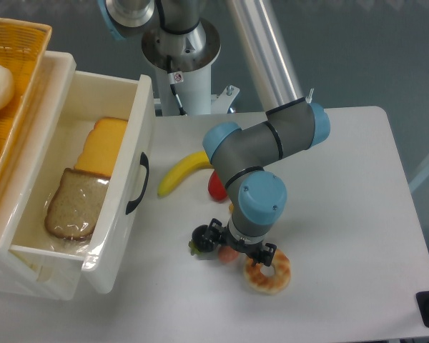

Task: Pick up the egg
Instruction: 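Lower the open gripper down around the small pinkish egg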

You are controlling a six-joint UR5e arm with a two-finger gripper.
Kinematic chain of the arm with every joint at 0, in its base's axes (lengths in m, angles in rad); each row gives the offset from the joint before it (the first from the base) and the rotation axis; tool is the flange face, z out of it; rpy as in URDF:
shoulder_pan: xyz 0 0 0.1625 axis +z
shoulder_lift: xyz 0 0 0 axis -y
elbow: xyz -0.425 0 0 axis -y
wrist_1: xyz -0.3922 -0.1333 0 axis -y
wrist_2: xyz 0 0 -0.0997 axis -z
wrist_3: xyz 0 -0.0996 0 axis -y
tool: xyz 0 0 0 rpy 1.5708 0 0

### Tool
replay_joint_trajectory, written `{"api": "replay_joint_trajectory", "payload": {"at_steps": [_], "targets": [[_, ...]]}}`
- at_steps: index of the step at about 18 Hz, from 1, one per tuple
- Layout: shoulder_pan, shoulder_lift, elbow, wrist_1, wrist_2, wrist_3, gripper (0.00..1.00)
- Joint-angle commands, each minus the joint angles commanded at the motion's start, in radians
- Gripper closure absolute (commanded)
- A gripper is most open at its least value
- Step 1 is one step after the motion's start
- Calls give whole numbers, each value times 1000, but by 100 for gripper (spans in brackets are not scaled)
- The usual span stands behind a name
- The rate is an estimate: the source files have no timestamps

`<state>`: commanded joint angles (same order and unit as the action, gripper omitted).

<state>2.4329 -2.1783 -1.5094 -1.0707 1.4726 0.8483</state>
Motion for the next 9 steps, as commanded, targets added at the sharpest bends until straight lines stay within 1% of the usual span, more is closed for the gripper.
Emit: {"api": "replay_joint_trajectory", "payload": {"at_steps": [3, 5, 9], "targets": [[-3, 9, -17, 0, 0, 2, 0], [-20, 9, -23, 0, 0, 2, 0], [-21, 6, -23, 0, 0, 6, 0]]}}
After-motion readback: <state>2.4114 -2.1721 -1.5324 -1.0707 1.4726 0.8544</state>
